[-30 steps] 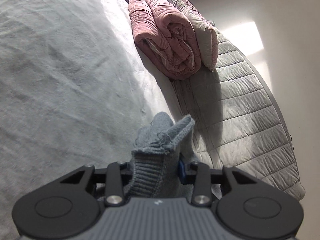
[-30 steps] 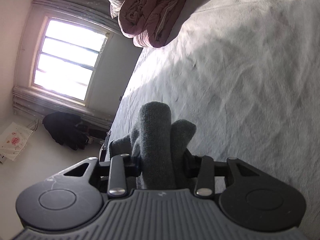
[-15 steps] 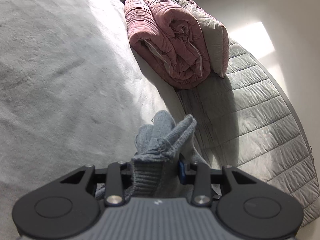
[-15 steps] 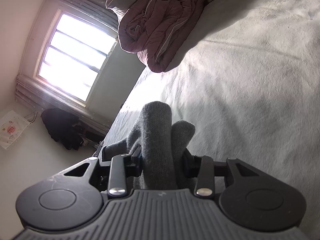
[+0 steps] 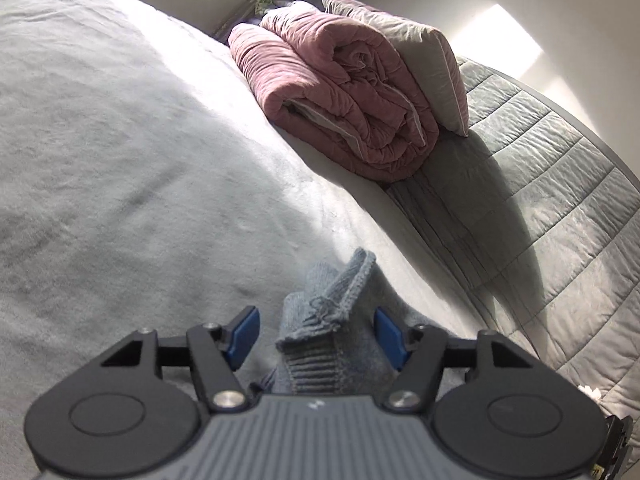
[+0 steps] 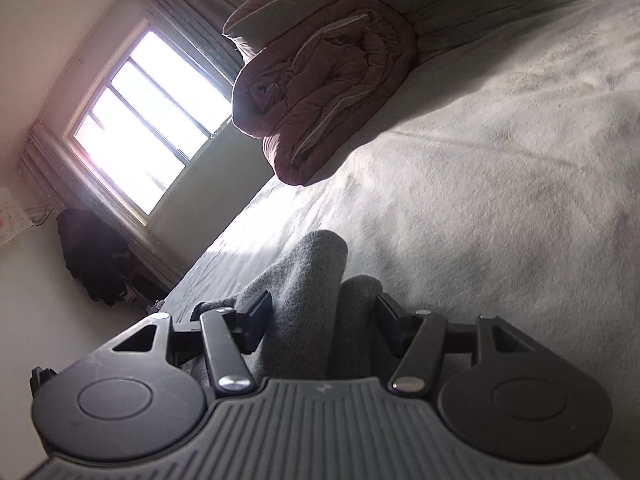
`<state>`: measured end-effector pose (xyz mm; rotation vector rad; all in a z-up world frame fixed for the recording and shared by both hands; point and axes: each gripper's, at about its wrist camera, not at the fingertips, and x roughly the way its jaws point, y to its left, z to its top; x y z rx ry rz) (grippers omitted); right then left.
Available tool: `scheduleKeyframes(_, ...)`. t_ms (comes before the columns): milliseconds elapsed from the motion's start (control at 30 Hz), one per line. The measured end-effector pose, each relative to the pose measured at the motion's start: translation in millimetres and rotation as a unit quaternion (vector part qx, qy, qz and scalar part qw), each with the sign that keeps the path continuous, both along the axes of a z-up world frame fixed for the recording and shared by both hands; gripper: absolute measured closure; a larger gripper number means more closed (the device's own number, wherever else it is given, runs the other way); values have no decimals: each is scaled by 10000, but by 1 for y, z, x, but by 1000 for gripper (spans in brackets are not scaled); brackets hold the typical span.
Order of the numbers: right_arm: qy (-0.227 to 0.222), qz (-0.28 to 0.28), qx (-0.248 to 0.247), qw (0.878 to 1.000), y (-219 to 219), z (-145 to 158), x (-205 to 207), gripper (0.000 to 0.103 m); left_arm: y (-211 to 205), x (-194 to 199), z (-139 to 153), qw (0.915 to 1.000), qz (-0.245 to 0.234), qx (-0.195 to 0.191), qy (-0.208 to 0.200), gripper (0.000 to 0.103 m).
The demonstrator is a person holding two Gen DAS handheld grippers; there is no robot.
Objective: Fold clothes
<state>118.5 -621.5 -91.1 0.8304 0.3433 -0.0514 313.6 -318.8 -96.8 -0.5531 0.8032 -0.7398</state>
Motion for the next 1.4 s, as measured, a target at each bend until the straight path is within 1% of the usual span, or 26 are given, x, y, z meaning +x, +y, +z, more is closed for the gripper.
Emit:
scheduleKeyframes(100, 180, 77, 413, 9990, -5, -4, 5, 42, 0, 4, -6, 9993, -214, -146, 282, 37)
scheduleKeyframes(133, 133, 113, 488, 9987, -4, -6, 6, 49, -2, 4, -7, 9989, -261, -215, 313, 44)
scheduleKeyframes(167, 86, 150, 563, 9983, -3, -8, 7, 62, -4, 2, -7, 9985, -288, -343, 300, 53)
scheduleKeyframes(200, 19, 155, 621, 9979, -3, -8, 6, 63, -6, -1, -7, 9979, -309, -489, 274, 62)
scheduleKeyframes(233, -109, 90, 649, 9978, -3, -5, 3, 69, -8, -4, -6, 9971, -330, -635, 249, 63)
scheduleKeyframes(300, -409, 17, 742, 9964, -7, 5, -5, 71, -12, -8, -5, 9941, -378, -984, 240, 65)
scheduleKeyframes(367, -622, -146, 507, 9967, -10, 20, -12, 71, -20, -11, 0, 9919, -404, -1175, 249, 65)
scheduleKeyframes(433, -656, -289, 267, 9971, -14, 29, -15, 71, -34, -13, 0, 9922, -472, -1104, 344, 64)
scheduleKeyframes(500, -541, -417, 28, 9977, -18, 31, -13, 71, -46, -15, -3, 9959, -373, -772, 277, 61)
scheduleKeyframes(533, -337, -488, -101, 9982, -20, 24, -9, 70, -49, -15, -5, 9977, -255, -593, 218, 57)
scheduleKeyframes(600, 81, -729, -582, 9956, -18, 14, -2, 65, -53, -16, -9, 9994, 8, -324, 87, 47)
scheduleKeyframes(667, 296, -902, -1016, 9903, -16, 12, 1, 48, -49, -17, -7, 9993, 191, -312, -16, 42)
scheduleKeyframes(700, 256, -969, -1187, 9879, -15, 17, -1, 47, -46, -18, -1, 9991, 335, -250, -106, 37)
scheduleKeyframes(767, 42, -1117, -1509, 9822, -11, 28, -6, 47, -40, -23, 14, 9964, 607, -319, -494, 36)
scheduleKeyframes(867, -370, -1352, -2073, 9682, -1, 41, -12, 48, -37, -30, 38, 9908, 566, -513, -1116, 36)
scheduleKeyframes(900, -477, -1402, -2292, 9620, 5, 43, -12, 51, -42, -34, 45, 9882, 436, -538, -1367, 38)
scheduleKeyframes(933, -559, -1424, -2495, 9562, 9, 45, -12, 62, -48, -37, 49, 9862, 290, -516, -1549, 43)
scheduleKeyframes(967, -577, -1374, -2657, 9525, 13, 45, -9, 68, -55, -40, 51, 9842, 122, -438, -1710, 46)
scheduleKeyframes(1033, -551, -1184, -2877, 9488, 18, 42, -2, 73, -73, -43, 49, 9814, -233, -191, -1894, 54)
scheduleKeyframes(1133, -227, -867, -3026, 9489, 19, 29, 13, 77, -98, -41, 28, 9831, -432, 292, -1754, 63)
scheduleKeyframes(1167, -78, -799, -3033, 9495, 18, 24, 17, 79, -99, -37, 20, 9845, -383, 369, -1672, 64)
scheduleKeyframes(1200, 113, -820, -2955, 9518, 15, 20, 22, 82, -98, -33, 13, 9856, -303, 382, -1618, 74)
scheduleKeyframes(1233, 303, -840, -2876, 9536, 11, 15, 26, 85, -94, -28, 8, 9878, -207, 314, -1511, 86)
scheduleKeyframes(1300, 451, -909, -2727, 9567, 6, 14, 24, 90, -82, -19, 1, 9926, -7, 126, -1205, 99)
scheduleKeyframes(1367, 466, -995, -2585, 9597, 3, 19, 18, 89, -71, -12, -2, 9949, 197, 17, -989, 100)
scheduleKeyframes(1400, 474, -1038, -2513, 9612, 2, 21, 14, 84, -67, -12, -3, 9949, 301, 26, -959, 100)
